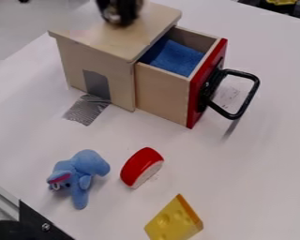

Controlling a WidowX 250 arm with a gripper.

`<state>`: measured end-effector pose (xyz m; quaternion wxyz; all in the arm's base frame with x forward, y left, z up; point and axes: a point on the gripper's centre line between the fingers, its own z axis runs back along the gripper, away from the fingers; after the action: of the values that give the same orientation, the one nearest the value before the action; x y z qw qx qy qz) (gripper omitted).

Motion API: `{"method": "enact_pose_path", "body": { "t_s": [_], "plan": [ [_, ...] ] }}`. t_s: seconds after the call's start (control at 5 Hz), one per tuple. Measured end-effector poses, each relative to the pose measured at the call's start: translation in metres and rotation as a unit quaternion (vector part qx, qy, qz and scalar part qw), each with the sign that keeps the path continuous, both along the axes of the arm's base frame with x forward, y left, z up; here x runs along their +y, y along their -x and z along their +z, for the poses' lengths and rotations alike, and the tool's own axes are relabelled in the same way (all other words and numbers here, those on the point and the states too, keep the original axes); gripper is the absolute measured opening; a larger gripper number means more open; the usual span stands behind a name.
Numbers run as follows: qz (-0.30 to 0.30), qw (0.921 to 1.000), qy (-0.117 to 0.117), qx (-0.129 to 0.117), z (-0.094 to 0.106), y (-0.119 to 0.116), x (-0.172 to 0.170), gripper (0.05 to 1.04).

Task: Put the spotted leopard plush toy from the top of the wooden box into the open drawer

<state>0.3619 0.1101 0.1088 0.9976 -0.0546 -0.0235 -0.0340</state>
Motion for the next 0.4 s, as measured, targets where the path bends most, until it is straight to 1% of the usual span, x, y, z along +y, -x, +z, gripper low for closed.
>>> {"method": "enact_pose_path", "body": {
  "t_s": [0.2, 0.4],
  "plan": [
    [-0.013, 0.9997, 0.018, -0.007, 0.001, -0.012, -0.041, 0.513],
    [-0.034, 0.9992, 0.020, -0.010, 0.001, -0.021, -0.086, 0.512]
  ]
}}
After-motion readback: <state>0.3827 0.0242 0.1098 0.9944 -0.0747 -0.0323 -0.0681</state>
